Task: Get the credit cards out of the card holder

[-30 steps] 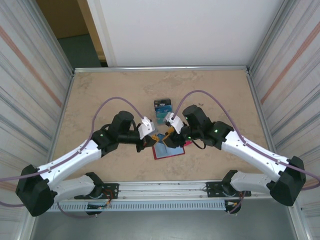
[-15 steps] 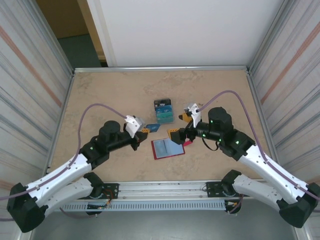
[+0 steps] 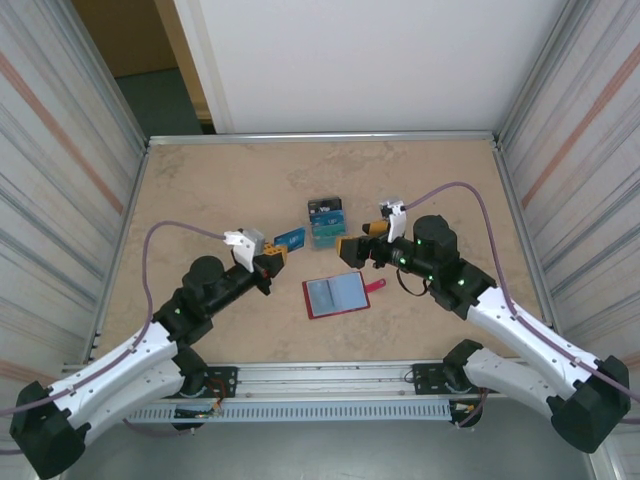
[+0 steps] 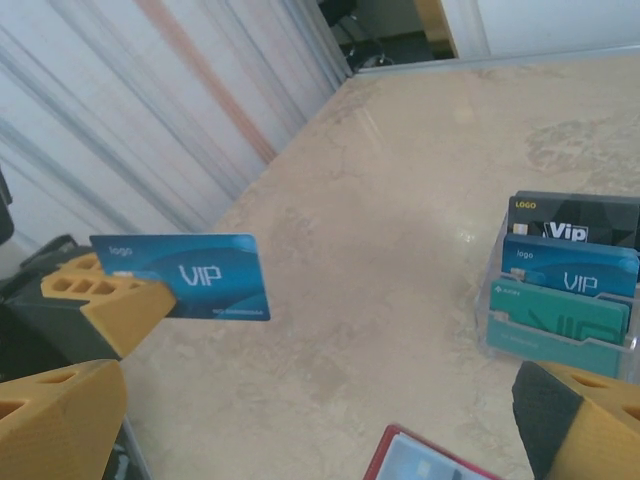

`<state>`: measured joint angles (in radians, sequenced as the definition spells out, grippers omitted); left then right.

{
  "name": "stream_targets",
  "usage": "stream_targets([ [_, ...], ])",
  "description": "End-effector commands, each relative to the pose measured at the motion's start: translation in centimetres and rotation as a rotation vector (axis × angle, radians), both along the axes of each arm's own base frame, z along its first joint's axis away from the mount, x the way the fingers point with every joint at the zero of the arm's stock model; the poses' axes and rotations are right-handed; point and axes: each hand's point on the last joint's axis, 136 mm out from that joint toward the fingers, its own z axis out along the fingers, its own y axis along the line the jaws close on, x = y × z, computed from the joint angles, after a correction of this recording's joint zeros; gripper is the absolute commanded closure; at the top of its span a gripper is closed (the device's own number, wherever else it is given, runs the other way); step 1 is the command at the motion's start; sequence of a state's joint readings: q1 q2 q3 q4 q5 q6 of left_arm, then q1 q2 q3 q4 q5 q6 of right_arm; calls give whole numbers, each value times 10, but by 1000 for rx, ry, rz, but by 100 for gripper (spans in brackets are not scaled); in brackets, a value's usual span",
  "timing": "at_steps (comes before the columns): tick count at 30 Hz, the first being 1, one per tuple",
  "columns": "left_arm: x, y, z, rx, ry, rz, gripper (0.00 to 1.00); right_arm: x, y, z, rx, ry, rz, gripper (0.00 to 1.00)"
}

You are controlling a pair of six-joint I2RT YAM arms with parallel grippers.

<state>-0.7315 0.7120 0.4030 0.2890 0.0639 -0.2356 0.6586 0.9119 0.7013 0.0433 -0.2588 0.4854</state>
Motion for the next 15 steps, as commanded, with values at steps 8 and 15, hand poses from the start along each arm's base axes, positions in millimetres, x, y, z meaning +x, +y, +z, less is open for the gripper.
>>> stream_targets([
  [8,-2,3,29,-226,5,-24,100,-1,19,15,198,-20,89,1],
  [15,-14,-11,47,-308,16,-157,100,-25,49,30,275,-73,340,2],
])
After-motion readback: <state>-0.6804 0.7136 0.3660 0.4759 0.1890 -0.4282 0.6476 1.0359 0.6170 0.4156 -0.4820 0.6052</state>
